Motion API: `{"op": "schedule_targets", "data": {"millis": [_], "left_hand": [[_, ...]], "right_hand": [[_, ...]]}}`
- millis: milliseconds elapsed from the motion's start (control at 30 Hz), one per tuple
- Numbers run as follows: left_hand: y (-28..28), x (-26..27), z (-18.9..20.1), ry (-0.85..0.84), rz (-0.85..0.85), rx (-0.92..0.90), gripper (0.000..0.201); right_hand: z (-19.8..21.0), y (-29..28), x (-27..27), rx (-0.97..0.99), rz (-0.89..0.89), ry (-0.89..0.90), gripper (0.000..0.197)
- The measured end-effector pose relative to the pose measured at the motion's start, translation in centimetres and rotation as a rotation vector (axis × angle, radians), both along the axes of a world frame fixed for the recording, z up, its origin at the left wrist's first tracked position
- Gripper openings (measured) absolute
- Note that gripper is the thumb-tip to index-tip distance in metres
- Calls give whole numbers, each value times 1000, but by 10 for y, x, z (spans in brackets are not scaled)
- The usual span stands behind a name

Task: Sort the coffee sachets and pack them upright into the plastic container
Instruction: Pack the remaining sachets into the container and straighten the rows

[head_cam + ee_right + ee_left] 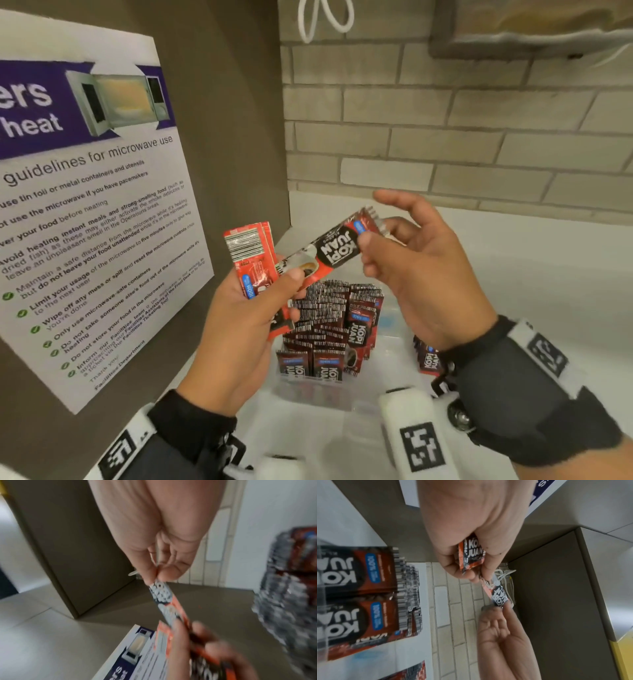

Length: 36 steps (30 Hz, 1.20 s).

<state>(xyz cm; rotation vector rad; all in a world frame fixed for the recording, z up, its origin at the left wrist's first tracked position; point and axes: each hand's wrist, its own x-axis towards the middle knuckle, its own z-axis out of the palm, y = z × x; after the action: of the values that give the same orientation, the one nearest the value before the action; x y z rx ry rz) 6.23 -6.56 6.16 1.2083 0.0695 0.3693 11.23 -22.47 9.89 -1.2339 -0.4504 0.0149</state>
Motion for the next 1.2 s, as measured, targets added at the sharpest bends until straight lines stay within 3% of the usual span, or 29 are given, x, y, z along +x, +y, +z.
{"op": "schedule_targets", "data": {"millis": [100,167,300,367,433,500,633,733,833,933,1033,1200], "left_hand": [[-9,-2,-4,21,-47,50,31],[-10,-3,-8,26,-42,80,31],[6,-6,-13,26,53,28,18],[18,-9,-17,21,97,0,18],[26,-13,-22,16,112,-4,34],[32,-16,-31,50,133,13,48],[40,-20,-46,96,150,-31,15],[44,-23,-51,110,144,-44,17],[45,-25,-57,152,126,-27,23],[44,-26,-65,221,123,-12,11],[43,-26,-72,264,123,-10,14],[41,-25,-84,345,136,5,8]], "right_hand": [[-4,8,-11,-125,111,85,21],[-5,5,-11,-251,23,50,16],[-9,-22,6,-514,-226,-20,24],[-26,-31,9,-757,-218,-9,24],[-50,-33,9,-898,-128,104,27],[-69,-31,11,-914,-51,230,31],[-83,-23,19,-955,-12,343,39],[-86,-17,25,-963,-7,390,39],[-88,-13,29,-966,-2,401,32],[-93,-11,28,-960,20,390,27],[-97,-11,27,-971,49,365,35],[-99,-17,28,-1048,79,358,25]]}}
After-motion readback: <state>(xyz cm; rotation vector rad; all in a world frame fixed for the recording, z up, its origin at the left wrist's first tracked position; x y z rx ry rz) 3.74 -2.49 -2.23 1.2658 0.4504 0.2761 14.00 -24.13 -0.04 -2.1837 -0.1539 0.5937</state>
